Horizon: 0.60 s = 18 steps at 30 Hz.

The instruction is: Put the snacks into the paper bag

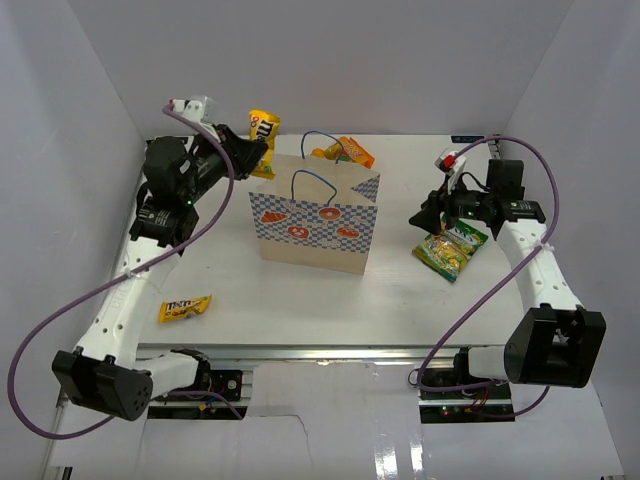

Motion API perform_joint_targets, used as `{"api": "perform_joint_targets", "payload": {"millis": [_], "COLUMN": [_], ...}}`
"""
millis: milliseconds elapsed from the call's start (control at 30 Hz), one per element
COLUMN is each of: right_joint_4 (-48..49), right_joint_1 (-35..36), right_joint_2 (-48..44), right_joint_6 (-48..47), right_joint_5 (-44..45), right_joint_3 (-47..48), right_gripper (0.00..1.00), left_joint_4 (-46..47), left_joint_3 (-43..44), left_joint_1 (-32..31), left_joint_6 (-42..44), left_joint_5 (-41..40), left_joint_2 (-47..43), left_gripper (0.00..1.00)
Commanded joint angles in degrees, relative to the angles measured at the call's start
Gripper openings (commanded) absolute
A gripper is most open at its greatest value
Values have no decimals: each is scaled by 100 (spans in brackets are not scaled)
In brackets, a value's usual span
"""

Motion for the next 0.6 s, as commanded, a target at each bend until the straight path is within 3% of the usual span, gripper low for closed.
{"api": "perform_joint_targets", "payload": {"millis": [0, 367, 467, 567], "right_joint_4": [-143, -266, -301, -319], "right_joint_1": [-22, -22, -22, -22], "right_joint_2": [-246, -299, -273, -238], "right_joint_6": [-106, -229, -282, -265], "right_joint_5": [10, 72, 89, 133], "right_joint_3": [64, 90, 90, 99], "right_gripper": [66, 66, 66, 66], "left_joint_4": [-26, -308, -334, -325], "left_joint_3": [403, 975, 949, 861], "left_joint_1": [-439, -1065, -1117, -1161], "left_joint_6": [890, 1753, 1762, 1684], "left_joint_5": [52, -537, -555, -573], "left_joint_2": [417, 1420, 1438, 1360], "left_gripper": [27, 31, 41, 60]}}
